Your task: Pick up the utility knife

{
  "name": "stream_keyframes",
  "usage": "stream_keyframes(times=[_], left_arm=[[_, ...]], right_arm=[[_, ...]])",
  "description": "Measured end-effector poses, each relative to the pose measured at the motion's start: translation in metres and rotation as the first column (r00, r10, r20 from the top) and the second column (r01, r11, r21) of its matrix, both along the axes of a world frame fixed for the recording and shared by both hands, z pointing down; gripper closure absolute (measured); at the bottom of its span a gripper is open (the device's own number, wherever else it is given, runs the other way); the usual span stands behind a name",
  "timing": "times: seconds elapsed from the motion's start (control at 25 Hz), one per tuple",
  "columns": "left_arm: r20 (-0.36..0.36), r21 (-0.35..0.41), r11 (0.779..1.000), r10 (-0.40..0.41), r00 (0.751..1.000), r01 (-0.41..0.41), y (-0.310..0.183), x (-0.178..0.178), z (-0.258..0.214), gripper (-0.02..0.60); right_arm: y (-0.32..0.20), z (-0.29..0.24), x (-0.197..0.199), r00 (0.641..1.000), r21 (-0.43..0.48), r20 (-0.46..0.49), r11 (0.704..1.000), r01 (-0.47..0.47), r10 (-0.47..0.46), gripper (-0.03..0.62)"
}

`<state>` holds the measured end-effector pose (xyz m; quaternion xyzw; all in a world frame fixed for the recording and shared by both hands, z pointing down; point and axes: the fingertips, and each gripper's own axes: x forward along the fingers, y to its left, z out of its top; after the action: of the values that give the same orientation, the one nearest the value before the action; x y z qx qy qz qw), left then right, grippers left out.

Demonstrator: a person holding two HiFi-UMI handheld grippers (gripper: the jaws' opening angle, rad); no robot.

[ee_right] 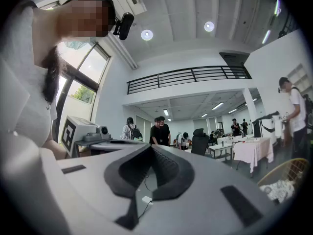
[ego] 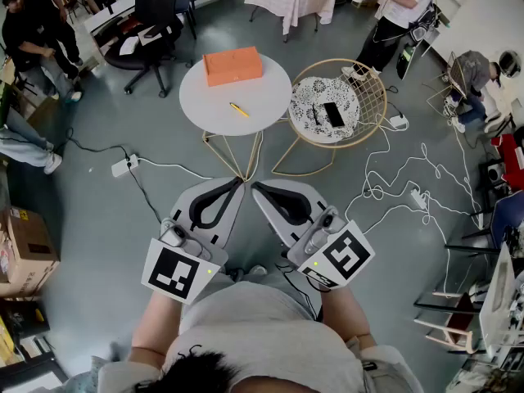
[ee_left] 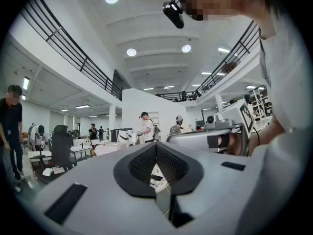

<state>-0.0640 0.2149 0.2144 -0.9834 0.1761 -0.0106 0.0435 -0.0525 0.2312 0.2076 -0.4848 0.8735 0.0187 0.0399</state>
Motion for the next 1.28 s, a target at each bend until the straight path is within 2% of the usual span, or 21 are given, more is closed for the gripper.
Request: stream_keyframes(times=[0.44, 0.76, 1.04, 1.28], left_arm=[[-0.001, -0.015, 1.0, -0.013, 1.0, 0.013, 0.006, 0.006, 0.001, 0.571], [-0.02, -0.033, 0.997, -0.074, 0.997, 0.073, 0.019, 0.013, 0.005, 0.571], [0.0, -0.053, 0.996, -0.067, 0.998, 0.067, 0.006, 0.023, 0.019, 0.571], [-0.008, -0.067, 0.997, -0.034, 0.999, 0.033, -0.038, 0.047, 0.026, 0.571]], right_arm=[[0.006, 0.0, 0.006, 1.0, -0.003, -0.003, 1.0, 0.003, -0.003, 0.586], [0.026, 0.009, 0.024, 0.999, -0.014, 0.032, 1.0, 0.009, -0.008, 0.586], [0.018, 0.024, 0.031, 0.998, -0.038, 0.056, 0.999, 0.002, 0.0, 0.586], [-0.027, 0.027, 0.054, 0.998, -0.049, 0.05, 0.998, -0.036, 0.038, 0.586]])
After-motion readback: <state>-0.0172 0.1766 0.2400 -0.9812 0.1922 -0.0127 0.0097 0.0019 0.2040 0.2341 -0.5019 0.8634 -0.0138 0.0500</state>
